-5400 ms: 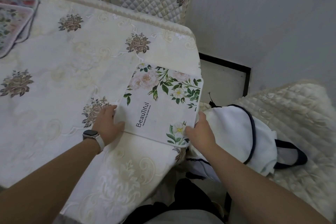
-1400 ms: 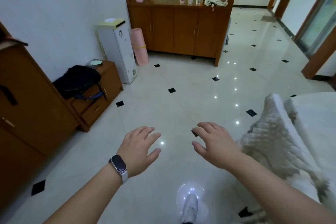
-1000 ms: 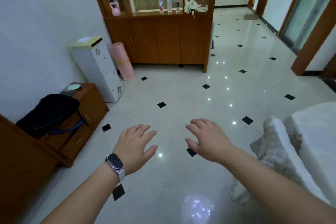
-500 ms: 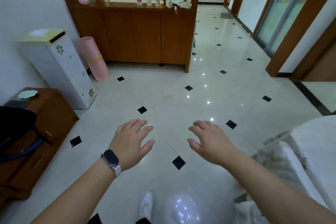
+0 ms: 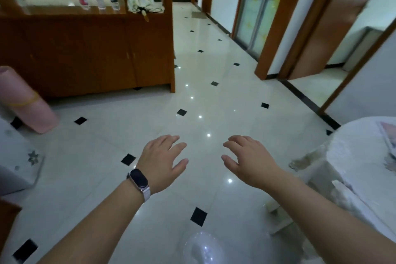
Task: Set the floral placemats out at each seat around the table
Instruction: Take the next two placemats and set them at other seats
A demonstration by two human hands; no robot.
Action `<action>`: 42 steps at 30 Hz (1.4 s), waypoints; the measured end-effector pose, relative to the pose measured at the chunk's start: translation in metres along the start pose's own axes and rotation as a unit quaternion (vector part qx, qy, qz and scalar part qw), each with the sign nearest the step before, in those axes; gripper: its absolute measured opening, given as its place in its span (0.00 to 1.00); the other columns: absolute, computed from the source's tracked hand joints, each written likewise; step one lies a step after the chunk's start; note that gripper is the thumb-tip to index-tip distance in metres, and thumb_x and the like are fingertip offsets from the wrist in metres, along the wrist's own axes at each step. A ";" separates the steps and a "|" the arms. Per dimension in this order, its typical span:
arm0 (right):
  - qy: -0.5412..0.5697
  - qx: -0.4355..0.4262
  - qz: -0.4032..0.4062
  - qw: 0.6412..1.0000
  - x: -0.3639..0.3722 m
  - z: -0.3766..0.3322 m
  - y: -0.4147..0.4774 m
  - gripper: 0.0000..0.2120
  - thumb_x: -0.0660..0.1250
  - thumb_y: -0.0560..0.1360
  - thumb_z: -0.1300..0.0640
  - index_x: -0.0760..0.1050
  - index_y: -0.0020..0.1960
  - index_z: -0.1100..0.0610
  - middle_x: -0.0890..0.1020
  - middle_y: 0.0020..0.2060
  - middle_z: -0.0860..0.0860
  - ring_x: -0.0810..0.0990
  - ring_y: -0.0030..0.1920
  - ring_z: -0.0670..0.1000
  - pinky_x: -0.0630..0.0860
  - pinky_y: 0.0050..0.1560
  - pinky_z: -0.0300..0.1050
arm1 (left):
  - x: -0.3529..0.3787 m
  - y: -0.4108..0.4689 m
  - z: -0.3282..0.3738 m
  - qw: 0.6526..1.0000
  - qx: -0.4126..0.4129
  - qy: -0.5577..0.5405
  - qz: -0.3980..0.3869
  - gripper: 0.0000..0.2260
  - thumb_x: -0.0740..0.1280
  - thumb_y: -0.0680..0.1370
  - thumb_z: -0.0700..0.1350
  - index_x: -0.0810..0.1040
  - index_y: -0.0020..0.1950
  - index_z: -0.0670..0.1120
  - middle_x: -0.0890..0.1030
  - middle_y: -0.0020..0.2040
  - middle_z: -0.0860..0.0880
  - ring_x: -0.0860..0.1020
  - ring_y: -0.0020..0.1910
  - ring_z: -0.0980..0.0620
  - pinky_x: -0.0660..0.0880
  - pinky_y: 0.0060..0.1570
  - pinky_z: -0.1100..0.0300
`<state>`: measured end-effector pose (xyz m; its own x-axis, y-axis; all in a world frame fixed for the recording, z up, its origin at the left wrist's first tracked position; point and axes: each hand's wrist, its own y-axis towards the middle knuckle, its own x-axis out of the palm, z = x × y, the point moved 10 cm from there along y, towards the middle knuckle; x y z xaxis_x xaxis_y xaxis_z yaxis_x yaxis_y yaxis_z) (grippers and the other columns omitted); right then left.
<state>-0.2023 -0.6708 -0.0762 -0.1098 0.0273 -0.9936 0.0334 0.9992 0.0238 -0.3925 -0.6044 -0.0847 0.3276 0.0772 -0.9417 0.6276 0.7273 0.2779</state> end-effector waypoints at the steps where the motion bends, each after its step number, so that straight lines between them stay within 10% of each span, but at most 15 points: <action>1: -0.003 0.012 0.002 1.000 -0.001 0.008 0.006 0.28 0.49 0.76 0.38 0.73 0.67 0.50 0.75 0.66 0.47 0.71 0.67 0.52 0.66 0.66 0.48 | 0.004 0.013 0.000 1.000 0.010 -0.005 -0.002 0.21 0.57 0.75 0.59 0.79 0.61 0.51 0.79 0.62 0.48 0.75 0.63 0.45 0.71 0.59 0.47; 42: -0.015 0.332 0.047 0.942 -0.018 0.536 0.280 0.23 0.55 0.75 0.40 0.76 0.62 0.51 0.79 0.60 0.50 0.77 0.61 0.54 0.74 0.57 0.52 | 0.249 0.661 0.181 0.942 0.328 -0.055 -0.055 0.20 0.58 0.75 0.57 0.80 0.59 0.49 0.81 0.59 0.47 0.77 0.61 0.43 0.73 0.58 0.47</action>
<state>0.3414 -0.4075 -0.1105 -0.0479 0.1046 -0.9934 0.6568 0.7525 0.0476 0.2312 -0.2280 -0.1013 0.2834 -0.0725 -0.9562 0.9513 0.1470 0.2709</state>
